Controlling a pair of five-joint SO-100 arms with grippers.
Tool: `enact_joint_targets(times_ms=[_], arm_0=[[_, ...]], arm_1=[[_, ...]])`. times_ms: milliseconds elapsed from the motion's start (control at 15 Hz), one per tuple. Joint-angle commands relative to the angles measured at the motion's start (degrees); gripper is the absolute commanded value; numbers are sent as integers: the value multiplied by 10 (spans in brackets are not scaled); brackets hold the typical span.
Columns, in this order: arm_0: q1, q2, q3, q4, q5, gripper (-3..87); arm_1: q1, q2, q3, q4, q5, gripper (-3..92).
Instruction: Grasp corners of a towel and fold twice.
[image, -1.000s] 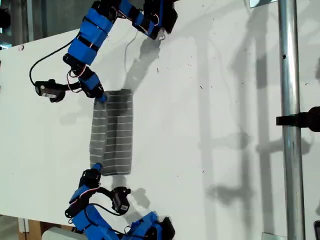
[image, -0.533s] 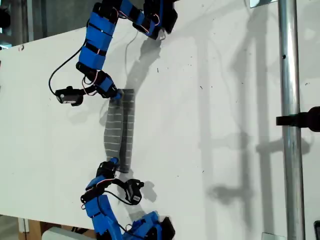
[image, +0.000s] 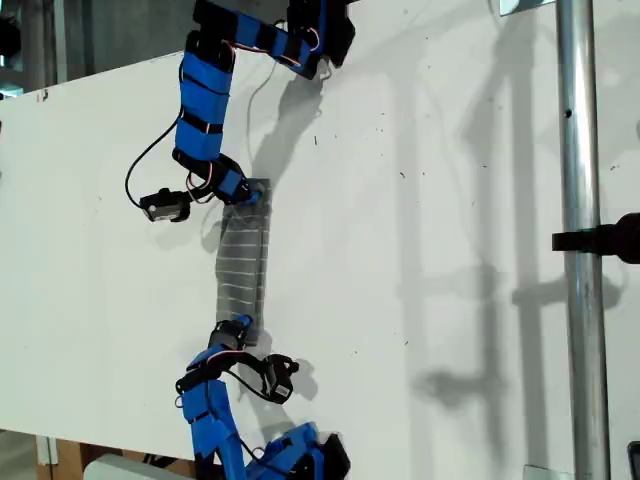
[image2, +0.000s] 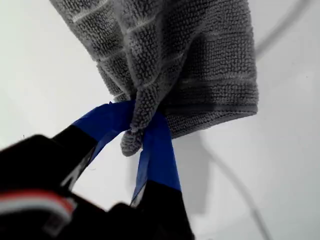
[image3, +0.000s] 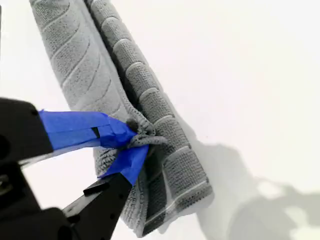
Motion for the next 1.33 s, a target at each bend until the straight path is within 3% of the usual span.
enact_joint_targets(times_ms=[0,67,200,267,333,733,1000,1133,1267], arm_0=[[-27,4,4,11,-5,44],[-36,5,4,31,-6,84],[-55,9,-3,63,12,246],[-68,15,-9,76,16,270],[-80,23,-18,98,13,278],[-134,181,10,194,-41,277],[-13,642,229,213,-46,270],[76,960,361,254,-135,208],[171,1049,430,231,-200,191]], arm_1=[[12,6,-13,0,6,-3],[13,9,-21,14,9,40],[25,20,-23,30,18,122],[35,22,-23,38,19,157],[41,27,-23,49,25,200],[96,180,60,140,80,229],[60,523,250,183,161,249],[11,734,357,214,229,307],[-69,964,476,203,322,268]])
